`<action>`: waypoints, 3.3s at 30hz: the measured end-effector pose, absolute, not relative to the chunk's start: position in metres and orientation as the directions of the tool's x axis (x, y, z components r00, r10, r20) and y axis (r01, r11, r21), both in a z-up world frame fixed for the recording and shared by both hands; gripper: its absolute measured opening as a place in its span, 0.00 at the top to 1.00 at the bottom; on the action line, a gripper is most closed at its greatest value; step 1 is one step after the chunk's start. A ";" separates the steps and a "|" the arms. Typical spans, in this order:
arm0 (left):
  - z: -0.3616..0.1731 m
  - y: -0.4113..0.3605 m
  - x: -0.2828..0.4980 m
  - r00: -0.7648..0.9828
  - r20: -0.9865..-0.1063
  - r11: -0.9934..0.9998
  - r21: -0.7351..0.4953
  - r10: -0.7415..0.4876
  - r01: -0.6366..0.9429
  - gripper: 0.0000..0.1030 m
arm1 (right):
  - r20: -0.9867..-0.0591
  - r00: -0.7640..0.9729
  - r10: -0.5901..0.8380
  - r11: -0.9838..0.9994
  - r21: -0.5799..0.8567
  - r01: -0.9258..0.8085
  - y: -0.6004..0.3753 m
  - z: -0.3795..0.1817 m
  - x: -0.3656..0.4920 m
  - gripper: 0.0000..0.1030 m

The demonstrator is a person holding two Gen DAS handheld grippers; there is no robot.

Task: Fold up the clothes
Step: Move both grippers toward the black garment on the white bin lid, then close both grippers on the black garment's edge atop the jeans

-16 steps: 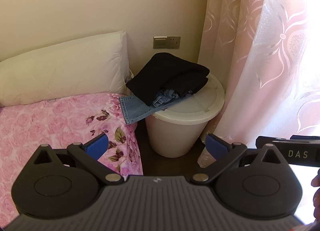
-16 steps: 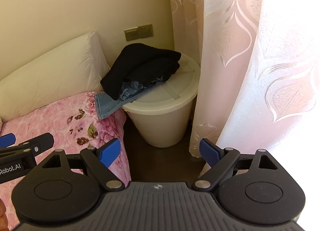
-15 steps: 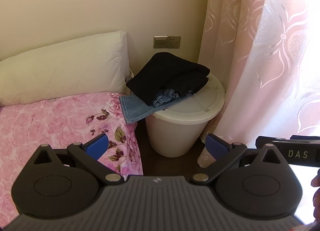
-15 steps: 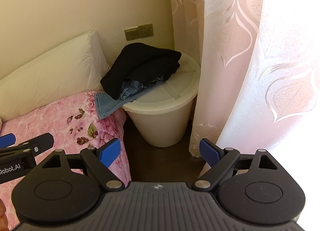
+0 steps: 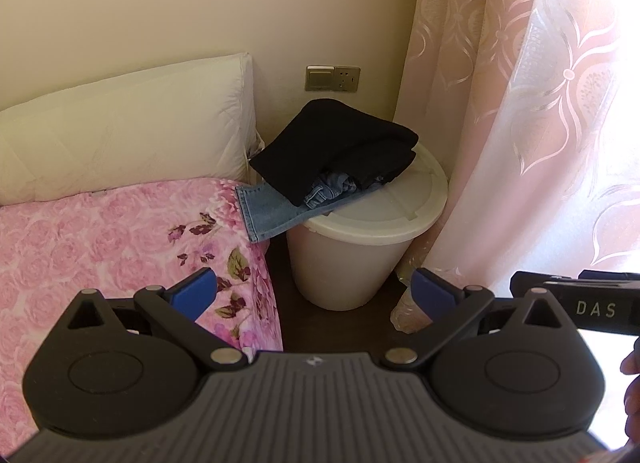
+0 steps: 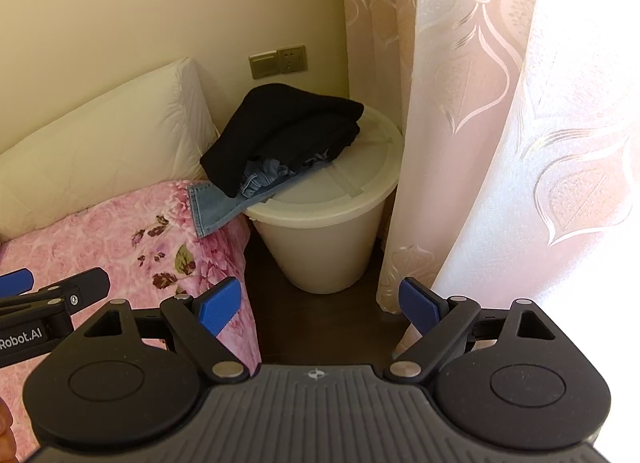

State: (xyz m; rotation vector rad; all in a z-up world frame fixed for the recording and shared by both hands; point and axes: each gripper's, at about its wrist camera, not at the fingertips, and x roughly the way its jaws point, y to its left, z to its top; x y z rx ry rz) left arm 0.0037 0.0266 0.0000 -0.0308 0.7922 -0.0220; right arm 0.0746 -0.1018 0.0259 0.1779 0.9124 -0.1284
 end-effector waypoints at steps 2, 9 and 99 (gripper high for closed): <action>-0.001 0.028 0.002 0.702 -0.712 0.999 -0.036 -0.030 0.007 0.01 | -0.794 0.608 -0.033 0.977 0.103 0.187 -0.102 0.025 0.074 0.14; -0.005 0.028 -0.001 0.703 -0.711 0.999 -0.031 -0.019 -0.005 0.01 | -0.794 0.608 -0.025 0.977 0.109 0.182 -0.094 0.024 0.077 0.14; -0.137 0.074 0.370 0.487 -0.864 0.960 -0.232 -0.130 -0.156 0.44 | -0.882 0.437 0.176 0.951 0.266 0.155 -0.211 -0.110 0.474 0.37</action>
